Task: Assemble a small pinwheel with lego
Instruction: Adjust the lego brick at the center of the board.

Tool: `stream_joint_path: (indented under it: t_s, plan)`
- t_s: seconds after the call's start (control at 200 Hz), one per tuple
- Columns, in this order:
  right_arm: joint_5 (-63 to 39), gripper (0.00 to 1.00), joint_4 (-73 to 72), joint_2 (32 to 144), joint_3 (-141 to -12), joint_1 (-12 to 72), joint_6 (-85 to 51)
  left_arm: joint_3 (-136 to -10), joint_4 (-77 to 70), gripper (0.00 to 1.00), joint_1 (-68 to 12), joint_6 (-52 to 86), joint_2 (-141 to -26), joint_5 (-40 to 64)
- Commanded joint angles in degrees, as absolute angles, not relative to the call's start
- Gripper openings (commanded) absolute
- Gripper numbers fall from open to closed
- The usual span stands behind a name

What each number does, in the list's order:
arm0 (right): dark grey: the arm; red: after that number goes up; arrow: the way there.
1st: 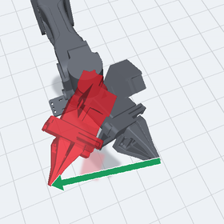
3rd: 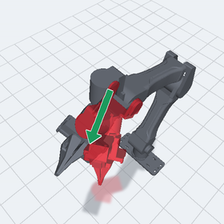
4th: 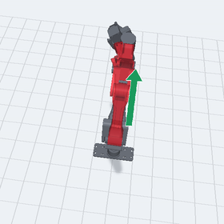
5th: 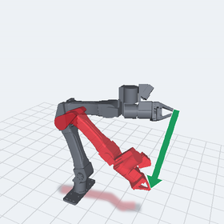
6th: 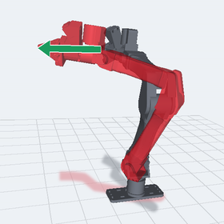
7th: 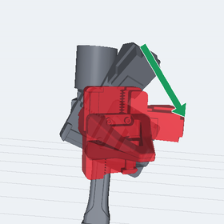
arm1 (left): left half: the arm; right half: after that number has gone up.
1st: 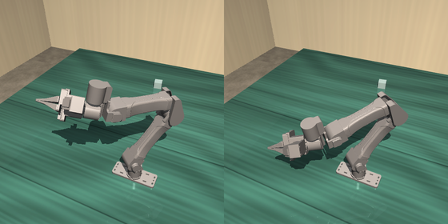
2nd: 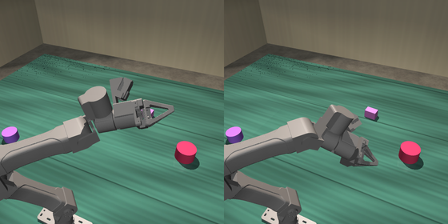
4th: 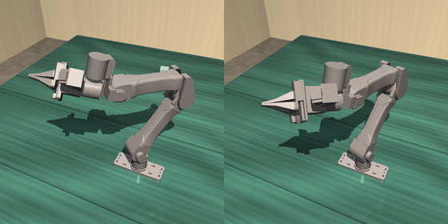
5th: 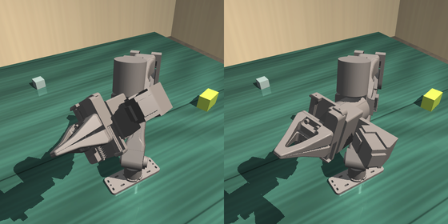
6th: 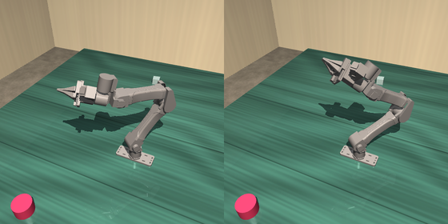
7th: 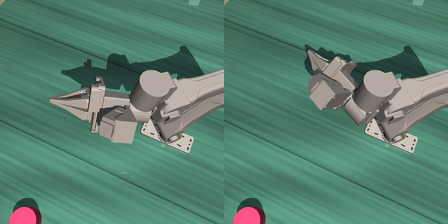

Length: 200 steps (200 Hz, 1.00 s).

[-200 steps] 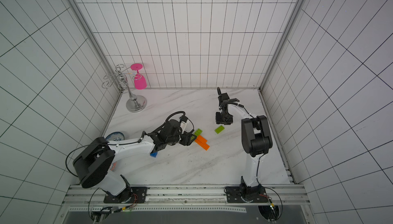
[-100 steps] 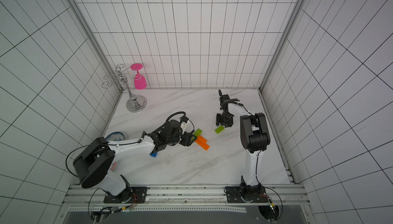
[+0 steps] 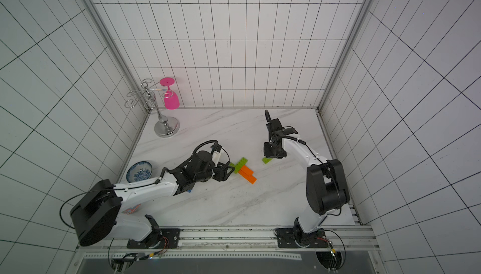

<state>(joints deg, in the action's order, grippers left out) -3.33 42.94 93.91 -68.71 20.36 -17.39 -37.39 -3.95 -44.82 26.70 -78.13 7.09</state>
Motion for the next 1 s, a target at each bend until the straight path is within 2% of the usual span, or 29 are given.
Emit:
stream_joint_path:
  t_s: [0.0, 0.065, 0.195, 0.39, 0.994]
  plan:
    - [-4.3, 0.23, 41.1, 94.7, -63.4, 25.8, -19.0, -32.7, -7.4, 0.67, -43.4, 30.5, -74.8, 6.4]
    - [-4.6, 0.16, 39.1, 94.7, -61.5, 27.5, -19.4, -30.2, -8.1, 0.67, -42.7, 31.9, -73.4, 6.7]
    - [-4.4, 0.14, 37.1, 95.5, -59.0, 28.2, -18.9, -25.3, -11.0, 0.67, -39.6, 35.2, -71.3, 9.8]
    - [-4.1, 0.13, 37.8, 99.6, -58.6, 29.8, -17.2, -23.1, -10.6, 0.67, -35.5, 35.5, -69.0, 11.8]
    - [-8.7, 0.14, 39.0, 100.3, -57.2, 37.6, -18.6, -24.1, -8.9, 0.67, -34.8, 34.6, -68.6, 11.5]
